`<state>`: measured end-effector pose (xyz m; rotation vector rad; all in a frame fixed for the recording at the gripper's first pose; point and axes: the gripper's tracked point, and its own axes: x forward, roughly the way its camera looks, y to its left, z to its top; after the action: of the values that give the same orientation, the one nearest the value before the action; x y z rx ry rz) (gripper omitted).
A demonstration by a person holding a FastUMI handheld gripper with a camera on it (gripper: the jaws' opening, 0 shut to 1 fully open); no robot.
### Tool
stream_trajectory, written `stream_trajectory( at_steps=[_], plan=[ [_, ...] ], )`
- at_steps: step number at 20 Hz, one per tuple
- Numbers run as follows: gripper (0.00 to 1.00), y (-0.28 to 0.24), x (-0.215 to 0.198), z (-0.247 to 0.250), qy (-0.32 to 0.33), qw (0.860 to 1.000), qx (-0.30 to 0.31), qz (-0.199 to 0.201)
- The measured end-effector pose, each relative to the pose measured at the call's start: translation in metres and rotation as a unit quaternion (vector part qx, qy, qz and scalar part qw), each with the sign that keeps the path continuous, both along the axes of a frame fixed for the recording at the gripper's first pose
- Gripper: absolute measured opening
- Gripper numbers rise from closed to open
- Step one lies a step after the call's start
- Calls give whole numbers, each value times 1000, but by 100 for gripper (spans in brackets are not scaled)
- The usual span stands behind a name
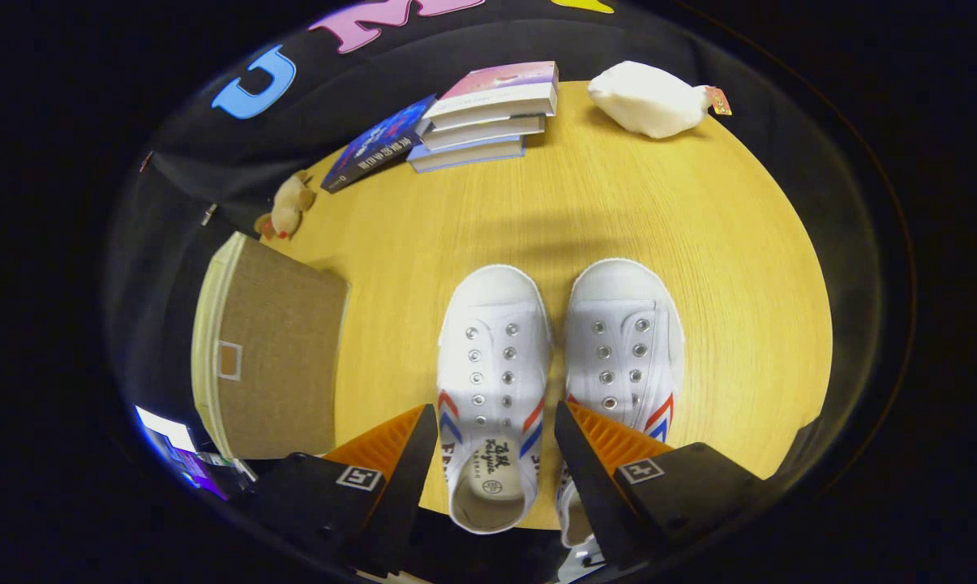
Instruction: Open the storage box then place both shoes into the box .Put the left shoe in first, then the right shoe, with the right side of both shoes facing outward in a uniform manner.
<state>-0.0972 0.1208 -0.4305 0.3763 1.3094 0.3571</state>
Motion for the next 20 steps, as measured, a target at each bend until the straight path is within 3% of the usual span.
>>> stream_trajectory(
  at_steps=[3, 6, 8, 13, 20],
  plan=[
    [74, 9, 3, -14, 12, 1000, -10, -7],
    [61, -5, 2, -28, 12, 998, -67, -6],
    [12, -9, 2, -28, 2, 998, -70, -4],
    [6, 2, 2, -10, 24, 998, 8, -53],
    [6, 6, 7, 35, 11, 994, 49, -92]
  ],
)
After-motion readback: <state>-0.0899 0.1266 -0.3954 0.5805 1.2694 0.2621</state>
